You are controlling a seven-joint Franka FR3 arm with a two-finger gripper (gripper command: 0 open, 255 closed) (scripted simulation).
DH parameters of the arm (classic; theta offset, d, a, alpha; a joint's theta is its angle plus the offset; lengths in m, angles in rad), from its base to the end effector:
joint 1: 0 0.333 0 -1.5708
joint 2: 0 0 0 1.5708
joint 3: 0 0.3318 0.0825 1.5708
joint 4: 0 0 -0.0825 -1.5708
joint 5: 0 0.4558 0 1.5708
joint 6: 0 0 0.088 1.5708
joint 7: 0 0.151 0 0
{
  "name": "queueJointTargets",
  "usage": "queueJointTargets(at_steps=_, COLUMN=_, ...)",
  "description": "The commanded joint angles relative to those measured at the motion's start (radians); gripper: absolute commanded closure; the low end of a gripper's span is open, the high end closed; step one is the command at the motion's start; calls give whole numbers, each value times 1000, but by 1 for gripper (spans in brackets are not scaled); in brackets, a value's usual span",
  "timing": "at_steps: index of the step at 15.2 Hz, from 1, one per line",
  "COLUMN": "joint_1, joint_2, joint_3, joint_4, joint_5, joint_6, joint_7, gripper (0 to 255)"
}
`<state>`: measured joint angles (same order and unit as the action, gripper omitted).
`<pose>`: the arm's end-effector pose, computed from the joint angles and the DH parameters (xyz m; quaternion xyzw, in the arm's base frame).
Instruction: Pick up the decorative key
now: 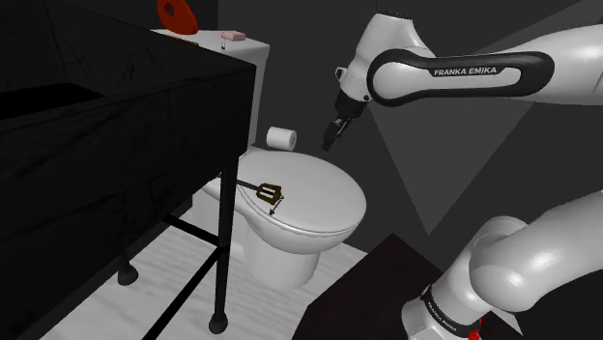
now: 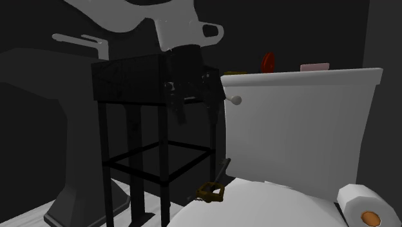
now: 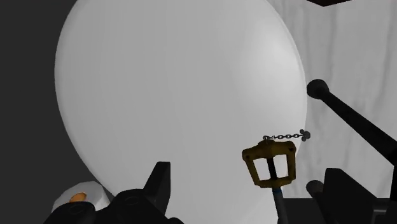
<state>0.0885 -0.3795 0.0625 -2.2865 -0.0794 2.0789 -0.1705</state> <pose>0.5189 0.0726 0.4656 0.9799 0.1741 0.0847 0.0487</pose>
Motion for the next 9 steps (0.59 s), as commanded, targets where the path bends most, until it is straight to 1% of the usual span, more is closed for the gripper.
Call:
queueJointTargets(at_steps=1, joint_1=6, joint_2=79, joint_3=12, joint_4=28, joint_5=-7, joint_6=48, joint_7=1, gripper=0)
queueJointTargets(at_steps=9, joint_1=33, joint_2=359, joint_3=58, joint_4=163, joint_5=-60, joint_6=178, joint_7=20, gripper=0)
